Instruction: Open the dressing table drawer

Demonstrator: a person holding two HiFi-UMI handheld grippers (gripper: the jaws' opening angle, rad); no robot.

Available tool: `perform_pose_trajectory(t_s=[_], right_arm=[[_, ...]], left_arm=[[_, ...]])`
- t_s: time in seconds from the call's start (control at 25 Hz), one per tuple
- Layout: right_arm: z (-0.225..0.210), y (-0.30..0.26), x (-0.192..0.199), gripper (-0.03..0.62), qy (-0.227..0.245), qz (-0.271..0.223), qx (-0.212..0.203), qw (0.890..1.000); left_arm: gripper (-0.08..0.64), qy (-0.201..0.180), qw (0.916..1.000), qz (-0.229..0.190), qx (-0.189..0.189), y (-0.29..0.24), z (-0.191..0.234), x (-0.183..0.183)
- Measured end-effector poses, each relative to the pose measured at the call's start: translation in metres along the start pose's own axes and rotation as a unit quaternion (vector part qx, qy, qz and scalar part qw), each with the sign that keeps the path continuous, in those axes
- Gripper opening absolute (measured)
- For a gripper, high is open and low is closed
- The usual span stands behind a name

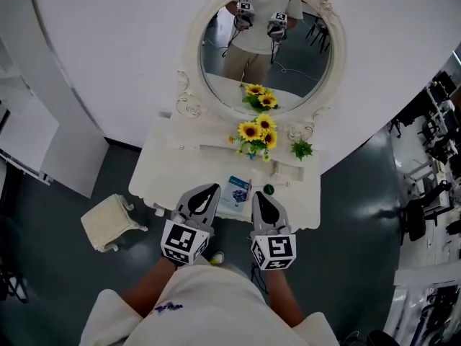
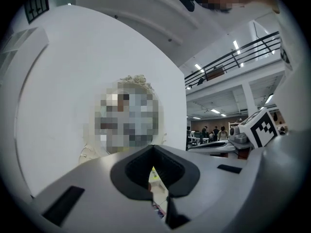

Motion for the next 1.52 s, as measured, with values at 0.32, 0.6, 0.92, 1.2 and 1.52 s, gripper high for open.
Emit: perform_pose_trajectory(t_s=[0.32, 0.6, 0.92, 1.2, 1.52], right_arm=[[0.009, -0.009, -0.011, 0.011, 0.024, -0.003, -0.019, 1.000], [0.005, -0.004, -0.008, 0.011, 0.013, 0.001, -0.009, 1.000], [0.005, 0.001, -0.005, 0.011, 0.008, 0.001, -0.001, 1.000], [0.005, 0.004, -0.005, 0.011, 0.010, 0.002, 0.001, 1.000], [-0.002, 0.013, -0.001, 0.011, 0.015, 0.006, 0.012, 1.000]], left_arm=[[0.008, 0.001, 0.9995, -0.006, -0.029, 0.009, 0.021, -0.001], [0.008, 0.003, 0.9998, 0.001, -0.020, 0.009, 0.018, 0.006], [0.008, 0.001, 1.0000, 0.001, -0.009, 0.007, 0.017, 0.007], [0.008, 0.001, 1.0000, 0.003, -0.004, 0.007, 0.013, 0.008], [0.009, 0.003, 1.0000, 0.002, 0.008, 0.002, 0.003, 0.011]])
Point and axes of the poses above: the fingertips, and each gripper's own axes: y backward along the fingers, z to its left, x out of its underside, the point moved 2 cm from there along y, backward along the fingers, and after that the axes turned 6 degrees about -x, right-handed, at the moved point
